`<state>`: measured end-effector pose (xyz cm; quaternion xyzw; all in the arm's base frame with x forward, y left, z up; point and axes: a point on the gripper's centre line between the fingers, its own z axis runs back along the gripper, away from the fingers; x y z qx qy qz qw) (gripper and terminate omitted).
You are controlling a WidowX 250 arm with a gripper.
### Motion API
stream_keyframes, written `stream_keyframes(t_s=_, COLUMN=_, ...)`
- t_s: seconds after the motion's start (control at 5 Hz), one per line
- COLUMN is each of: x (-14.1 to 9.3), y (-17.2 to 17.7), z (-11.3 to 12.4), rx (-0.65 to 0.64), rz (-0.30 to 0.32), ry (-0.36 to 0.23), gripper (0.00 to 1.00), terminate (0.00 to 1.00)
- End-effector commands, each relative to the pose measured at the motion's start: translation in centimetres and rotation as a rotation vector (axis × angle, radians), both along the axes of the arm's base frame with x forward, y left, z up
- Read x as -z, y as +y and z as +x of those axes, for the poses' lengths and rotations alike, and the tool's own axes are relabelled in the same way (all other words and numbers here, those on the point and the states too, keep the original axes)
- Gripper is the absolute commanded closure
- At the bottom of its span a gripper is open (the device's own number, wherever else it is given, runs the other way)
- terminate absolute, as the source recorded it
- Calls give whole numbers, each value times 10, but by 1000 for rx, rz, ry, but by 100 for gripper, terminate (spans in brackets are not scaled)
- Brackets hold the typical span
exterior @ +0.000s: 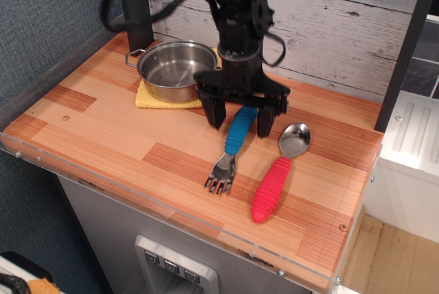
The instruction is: Put fork next to spoon
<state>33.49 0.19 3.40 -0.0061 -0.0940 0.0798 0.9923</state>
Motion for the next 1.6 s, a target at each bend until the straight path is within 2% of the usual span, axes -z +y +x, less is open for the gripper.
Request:
stream_keyframes(t_s=0.0, x=-57, y=7, z=-25, rx=-34, rz=11, ry=-93, gripper=0, terminate=0)
stream_keyframes(t_s=0.2, x=-72, y=8, z=-33, rx=-46, rz=22, ry=-112, gripper=0, terminate=0)
stream_keyframes(t_s=0.6, x=-94, y=-12, z=-49, rx=58, rz=44, ry=-58, gripper=0, terminate=0)
stream_keyframes(t_s=0.8, x=-103, y=-28, z=-58, rx=113, rz=51, ry=-81, gripper=0, terminate=0)
stream_keyframes(t_s=1.2, x=-107, y=-40, z=-62, rx=156, rz=69, ry=-61, gripper=0, terminate=0)
stream_keyframes(t_s=1.4, x=-107, y=-40, z=-62, rx=156, rz=69, ry=-61, gripper=0, terminate=100)
